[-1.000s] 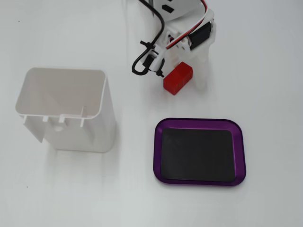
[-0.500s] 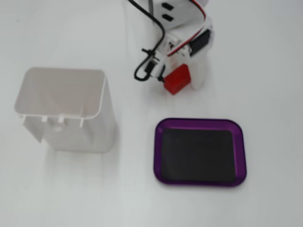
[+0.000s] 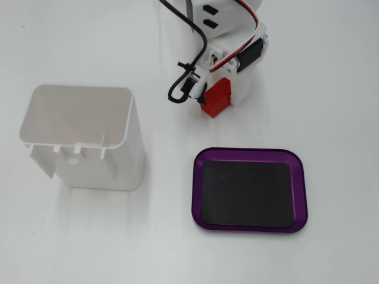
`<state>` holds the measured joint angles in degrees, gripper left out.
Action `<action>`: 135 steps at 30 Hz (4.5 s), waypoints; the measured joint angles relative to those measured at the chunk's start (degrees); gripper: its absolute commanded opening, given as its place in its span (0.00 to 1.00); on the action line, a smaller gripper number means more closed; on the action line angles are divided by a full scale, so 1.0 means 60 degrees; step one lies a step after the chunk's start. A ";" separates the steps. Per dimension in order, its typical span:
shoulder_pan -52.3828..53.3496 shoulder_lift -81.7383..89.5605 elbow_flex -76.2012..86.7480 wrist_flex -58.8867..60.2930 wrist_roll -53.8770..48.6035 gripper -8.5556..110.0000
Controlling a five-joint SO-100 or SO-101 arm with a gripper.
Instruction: Pick up the cube and place it in the box.
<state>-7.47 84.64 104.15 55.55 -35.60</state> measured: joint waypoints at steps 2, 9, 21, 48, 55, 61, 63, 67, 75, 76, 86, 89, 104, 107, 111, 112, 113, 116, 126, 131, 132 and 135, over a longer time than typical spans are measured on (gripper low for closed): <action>-0.0015 0.0513 0.0044 0.0264 0.0278 0.07; -0.0542 0.4263 0.0059 0.0425 0.1699 0.07; -0.0029 0.5552 0.1187 -0.4365 0.5464 0.07; -0.0146 -0.0439 -0.2622 -0.5054 0.6504 0.07; -0.0088 -0.0439 -0.2651 -0.4468 0.6504 0.10; -0.0059 -0.0439 -0.2710 -0.4014 0.6504 0.14; -0.0044 -0.0439 -0.2710 -0.3999 0.6504 0.14; -0.0044 -0.0439 -0.2710 -0.3984 0.6504 0.14; -0.0044 -0.0117 -0.2710 -0.3984 0.6504 0.17; -0.0044 0.0044 -0.2710 -0.3984 0.6504 0.18; -0.0044 0.1304 -0.2710 -0.2827 0.6504 0.19; -0.0044 0.1963 -0.2710 -0.2051 0.6504 0.19; -0.0029 0.9272 -0.0029 0.2227 0.6489 0.19; -0.0029 1.1089 0.1670 0.2227 0.6489 0.20; -0.0029 1.3418 0.4365 0.2051 0.6475 0.20; -0.0029 1.3989 0.5039 0.1890 0.6475 0.20; -0.0029 1.4648 0.5669 0.1743 0.6475 0.20; -0.0029 1.6187 0.7471 0.1494 0.6475 0.20; 0.0381 1.7900 1.0767 0.1436 0.6489 0.20; 0.0996 1.7900 1.0854 0.1523 0.6489 0.19; 0.1025 1.7900 1.0854 0.1597 0.6489 0.19; 0.1069 1.7900 1.0884 0.1670 0.6489 0.19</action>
<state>-1.05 192.04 169.45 65.57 3.34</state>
